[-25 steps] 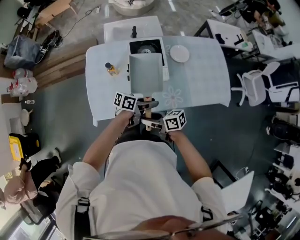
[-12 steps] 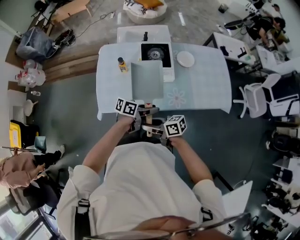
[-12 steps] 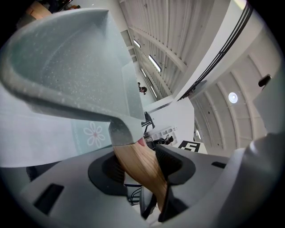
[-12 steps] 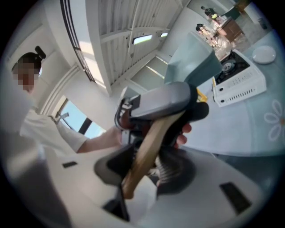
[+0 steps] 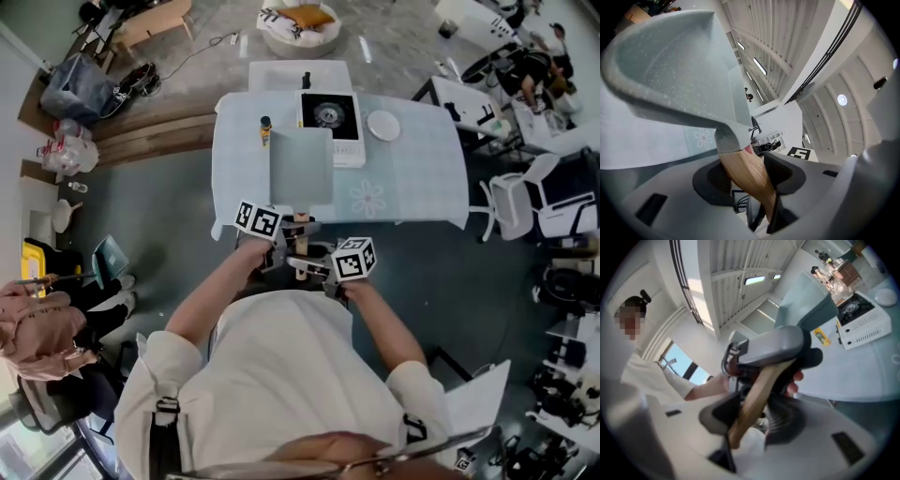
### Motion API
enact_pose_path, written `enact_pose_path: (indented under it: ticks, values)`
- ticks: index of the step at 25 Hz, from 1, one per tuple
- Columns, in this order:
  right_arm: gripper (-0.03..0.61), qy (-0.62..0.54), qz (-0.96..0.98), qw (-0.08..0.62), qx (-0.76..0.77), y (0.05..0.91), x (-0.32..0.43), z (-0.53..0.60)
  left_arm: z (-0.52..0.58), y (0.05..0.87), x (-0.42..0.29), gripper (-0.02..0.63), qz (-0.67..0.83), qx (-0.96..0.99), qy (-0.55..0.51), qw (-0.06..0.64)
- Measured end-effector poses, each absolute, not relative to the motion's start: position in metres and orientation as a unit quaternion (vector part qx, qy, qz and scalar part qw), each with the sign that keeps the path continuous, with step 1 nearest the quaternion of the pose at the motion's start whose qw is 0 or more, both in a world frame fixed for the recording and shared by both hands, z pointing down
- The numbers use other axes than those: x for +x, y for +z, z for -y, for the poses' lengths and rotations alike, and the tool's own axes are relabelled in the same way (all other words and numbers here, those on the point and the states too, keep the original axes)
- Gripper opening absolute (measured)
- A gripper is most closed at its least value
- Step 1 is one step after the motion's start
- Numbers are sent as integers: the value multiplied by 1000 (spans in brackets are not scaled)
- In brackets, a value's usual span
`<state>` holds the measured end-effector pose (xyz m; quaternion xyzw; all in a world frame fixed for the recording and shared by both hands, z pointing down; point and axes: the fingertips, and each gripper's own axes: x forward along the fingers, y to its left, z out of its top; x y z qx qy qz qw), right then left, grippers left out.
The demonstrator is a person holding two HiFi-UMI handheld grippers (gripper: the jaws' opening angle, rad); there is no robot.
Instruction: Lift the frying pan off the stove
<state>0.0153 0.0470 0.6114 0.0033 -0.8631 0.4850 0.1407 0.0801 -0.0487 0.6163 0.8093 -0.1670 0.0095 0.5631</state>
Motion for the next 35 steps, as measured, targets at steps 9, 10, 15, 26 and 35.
enact_pose_path:
  ticks: [9,10,15,26,35]
  values:
    - [179,482,867,124,22,598,-44,-78,14,606,30,216,145,820,45,552]
    - [179,480,868,121,23,597,-49,-80,11,604,26,216,141,822,46,550]
    - [181,475,871,120,29,593,-62,-88,1,598,14,216,129,825,47,548]
    - [179,469,875,118,26,582,-70,-89,0,585,7,216,123,829,42,544]
    - [181,466,876,121,20,581,-64,-84,6,584,12,216,128,830,39,541]
